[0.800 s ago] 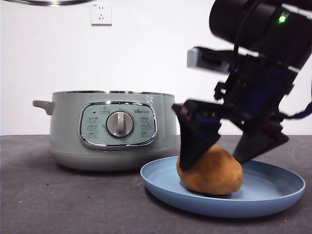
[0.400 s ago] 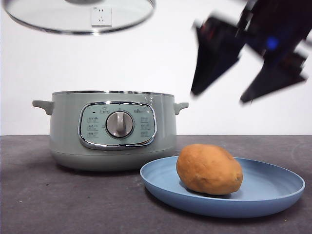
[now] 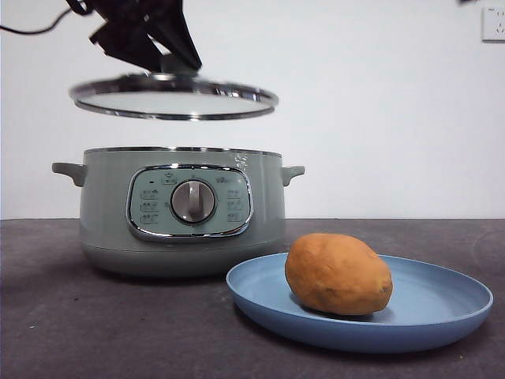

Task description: Take the potato out from the steamer,put the potato on the plate,close the lid

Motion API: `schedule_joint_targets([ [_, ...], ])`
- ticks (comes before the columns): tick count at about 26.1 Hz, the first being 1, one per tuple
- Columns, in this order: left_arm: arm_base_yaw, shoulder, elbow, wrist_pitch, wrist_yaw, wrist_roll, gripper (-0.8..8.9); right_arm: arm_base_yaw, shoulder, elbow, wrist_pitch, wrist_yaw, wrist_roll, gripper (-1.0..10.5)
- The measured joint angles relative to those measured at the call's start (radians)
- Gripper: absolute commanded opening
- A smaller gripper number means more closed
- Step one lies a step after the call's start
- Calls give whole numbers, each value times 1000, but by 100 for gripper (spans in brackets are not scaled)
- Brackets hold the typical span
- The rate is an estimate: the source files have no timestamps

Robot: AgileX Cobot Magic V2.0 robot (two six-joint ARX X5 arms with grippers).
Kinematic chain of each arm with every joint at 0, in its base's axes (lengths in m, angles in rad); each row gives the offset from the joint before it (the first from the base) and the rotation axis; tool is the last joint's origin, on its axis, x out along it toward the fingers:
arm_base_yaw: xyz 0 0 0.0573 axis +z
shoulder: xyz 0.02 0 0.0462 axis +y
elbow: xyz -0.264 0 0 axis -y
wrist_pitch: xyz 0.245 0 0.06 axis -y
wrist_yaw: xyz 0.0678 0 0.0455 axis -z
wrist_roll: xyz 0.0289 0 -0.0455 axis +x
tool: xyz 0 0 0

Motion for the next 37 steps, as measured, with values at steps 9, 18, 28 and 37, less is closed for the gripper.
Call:
schedule_joint_targets([
  [9, -3, 99, 0, 38, -52, 1, -9, 0, -72, 52, -52, 26, 0, 634],
  [18, -10, 135, 0, 45, -55, 1, -9, 0, -68, 52, -59, 25, 0, 634],
  [28, -12, 135, 0, 27, -60, -10, 562, 0, -68, 52, -59, 25, 0, 631],
  [37, -14, 71, 1, -6, -63, 2, 565, 0, -68, 52, -110, 22, 0, 630],
])
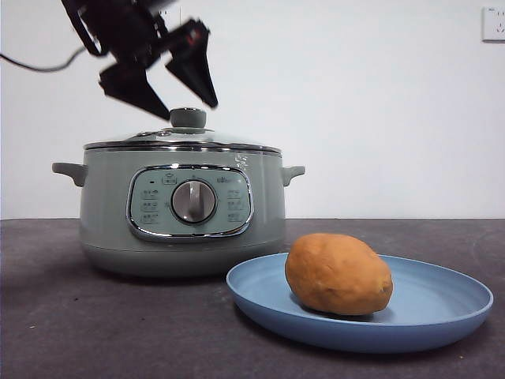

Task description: Take the potato out from the steamer,put the potato on the plate,close the lid

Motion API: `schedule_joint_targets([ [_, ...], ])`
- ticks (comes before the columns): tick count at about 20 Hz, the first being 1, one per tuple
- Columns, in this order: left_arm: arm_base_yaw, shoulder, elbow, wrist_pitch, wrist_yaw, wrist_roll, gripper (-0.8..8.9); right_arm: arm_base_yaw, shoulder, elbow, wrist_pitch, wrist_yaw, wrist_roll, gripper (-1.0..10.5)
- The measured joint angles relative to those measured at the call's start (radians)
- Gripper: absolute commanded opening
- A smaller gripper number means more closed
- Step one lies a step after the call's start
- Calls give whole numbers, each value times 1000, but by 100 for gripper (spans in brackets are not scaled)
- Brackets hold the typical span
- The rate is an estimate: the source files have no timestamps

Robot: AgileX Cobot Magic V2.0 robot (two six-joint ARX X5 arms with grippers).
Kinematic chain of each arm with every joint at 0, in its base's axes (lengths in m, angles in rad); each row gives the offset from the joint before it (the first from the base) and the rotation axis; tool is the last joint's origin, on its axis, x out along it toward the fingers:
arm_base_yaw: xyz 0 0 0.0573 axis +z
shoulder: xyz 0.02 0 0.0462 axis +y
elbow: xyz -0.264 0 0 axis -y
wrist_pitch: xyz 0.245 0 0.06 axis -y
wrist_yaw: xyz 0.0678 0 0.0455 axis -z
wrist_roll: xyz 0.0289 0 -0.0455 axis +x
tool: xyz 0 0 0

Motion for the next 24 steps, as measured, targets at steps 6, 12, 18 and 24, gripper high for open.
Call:
schedule_joint_targets([
  [6, 0, -260, 0, -212, 2, -1, 563, 0, 0, 0, -55, -43, 42, 626],
  [12, 0, -498, 0, -533, 29, -12, 226, 0, 2, 0, -96, -278, 102, 479],
  [18, 0, -568, 0, -644, 79, -13, -9, 0, 8, 0, -140, -341, 126, -8],
  [24, 0, -568, 0, -657, 82, -15, -3, 0, 8, 0, -143, -338, 126, 1],
])
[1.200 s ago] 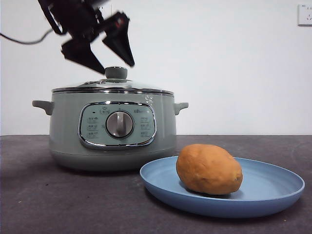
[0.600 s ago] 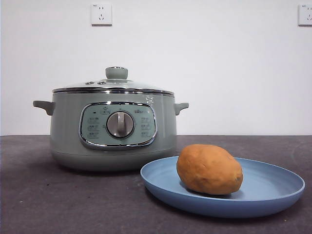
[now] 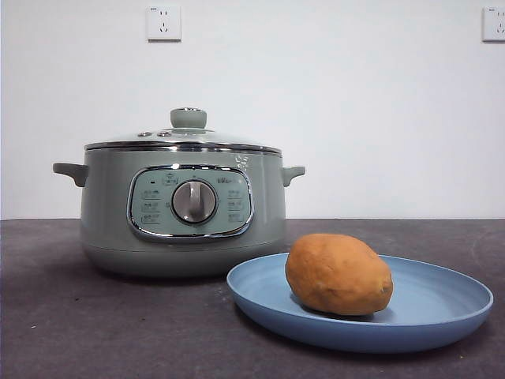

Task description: Take the potato out from the steamer,put the potato on the plate,close the lid

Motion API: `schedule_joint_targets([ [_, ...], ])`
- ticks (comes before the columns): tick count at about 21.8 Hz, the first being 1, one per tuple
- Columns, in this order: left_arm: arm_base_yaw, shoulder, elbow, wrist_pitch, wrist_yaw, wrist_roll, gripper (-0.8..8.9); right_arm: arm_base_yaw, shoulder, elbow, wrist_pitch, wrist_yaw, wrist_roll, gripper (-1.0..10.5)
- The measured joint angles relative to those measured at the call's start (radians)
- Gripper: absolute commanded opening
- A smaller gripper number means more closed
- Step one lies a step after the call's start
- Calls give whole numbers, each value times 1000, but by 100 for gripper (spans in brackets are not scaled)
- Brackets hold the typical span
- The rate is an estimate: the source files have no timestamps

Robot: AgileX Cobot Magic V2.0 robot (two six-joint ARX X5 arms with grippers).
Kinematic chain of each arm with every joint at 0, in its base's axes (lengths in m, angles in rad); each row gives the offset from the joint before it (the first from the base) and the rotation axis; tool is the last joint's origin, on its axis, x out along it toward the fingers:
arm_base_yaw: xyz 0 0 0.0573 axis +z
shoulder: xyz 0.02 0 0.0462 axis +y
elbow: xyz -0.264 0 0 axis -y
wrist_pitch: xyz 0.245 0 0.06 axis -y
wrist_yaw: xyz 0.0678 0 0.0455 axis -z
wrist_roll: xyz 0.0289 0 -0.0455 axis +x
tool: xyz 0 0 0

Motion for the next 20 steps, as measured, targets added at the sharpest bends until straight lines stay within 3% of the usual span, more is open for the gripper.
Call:
schedule_joint_targets([
  [14, 1, 0, 0, 17, -19, 2, -3, 0, 0, 0, 0, 0, 0, 1],
  [16, 38, -17, 0, 106, -68, 12, -3, 0, 0, 0, 0, 0, 0, 1],
  [20, 189, -159, -73, 444, -75, 16, -3, 0, 0, 0, -5, 0, 0, 1],
])
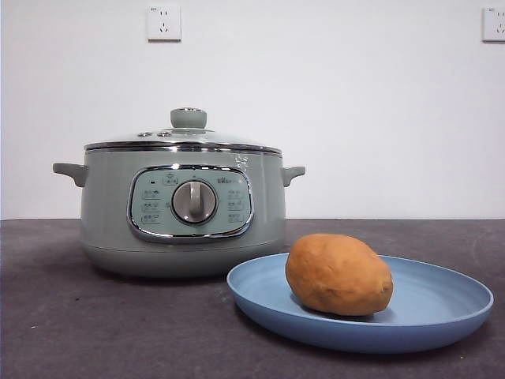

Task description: Take the potato out from the steamer,put the potato on the plate,close the lid

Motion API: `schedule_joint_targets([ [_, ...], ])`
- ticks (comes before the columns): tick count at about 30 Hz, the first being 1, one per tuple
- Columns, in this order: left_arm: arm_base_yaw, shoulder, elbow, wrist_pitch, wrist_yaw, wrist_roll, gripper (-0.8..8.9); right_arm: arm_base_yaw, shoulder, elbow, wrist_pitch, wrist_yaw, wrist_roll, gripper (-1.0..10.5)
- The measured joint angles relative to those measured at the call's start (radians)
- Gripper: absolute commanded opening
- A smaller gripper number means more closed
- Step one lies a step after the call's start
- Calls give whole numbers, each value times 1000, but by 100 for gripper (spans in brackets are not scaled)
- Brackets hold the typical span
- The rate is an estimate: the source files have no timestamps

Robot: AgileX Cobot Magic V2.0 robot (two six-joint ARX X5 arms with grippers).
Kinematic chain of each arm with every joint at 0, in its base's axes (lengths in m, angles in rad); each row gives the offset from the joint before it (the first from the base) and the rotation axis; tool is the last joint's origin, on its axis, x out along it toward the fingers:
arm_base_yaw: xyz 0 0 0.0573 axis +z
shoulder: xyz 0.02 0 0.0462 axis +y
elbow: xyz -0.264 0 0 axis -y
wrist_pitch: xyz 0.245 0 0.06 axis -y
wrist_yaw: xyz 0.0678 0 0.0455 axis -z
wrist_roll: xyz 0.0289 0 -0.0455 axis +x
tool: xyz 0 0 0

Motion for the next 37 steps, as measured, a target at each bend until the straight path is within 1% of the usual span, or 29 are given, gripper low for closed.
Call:
schedule_joint_targets([
  [2, 72, -105, -135, 208, 0, 3, -3, 0, 0, 0, -3, 0, 0, 1],
  [3, 118, -181, -252, 338, -3, 4, -3, 0, 0, 0, -3, 0, 0, 1],
  [7, 182, -319, -473, 538, -5, 6, -3, 0, 0, 0, -3, 0, 0, 1],
  [9, 206, -393, -605, 610, -5, 6, -3, 0, 0, 0, -3, 0, 0, 1],
  [11, 222, -456, -721, 650, -5, 6, -3, 0, 0, 0, -3, 0, 0, 1],
  [17, 239, -631, -1020, 713, -52, 5, -4, 0, 0, 0, -3, 0, 0, 1],
  [22, 239, -742, -1194, 713, -58, -10, -3, 0, 0, 0, -3, 0, 0, 1],
  [28, 240, -830, -1310, 708, -79, -56, -3, 0, 0, 0, -3, 0, 0, 1],
  [34, 240, -860, -1351, 703, -83, -85, -3, 0, 0, 0, -3, 0, 0, 1],
  [37, 240, -867, -1365, 673, -83, -92, -3, 0, 0, 0, -3, 0, 0, 1],
])
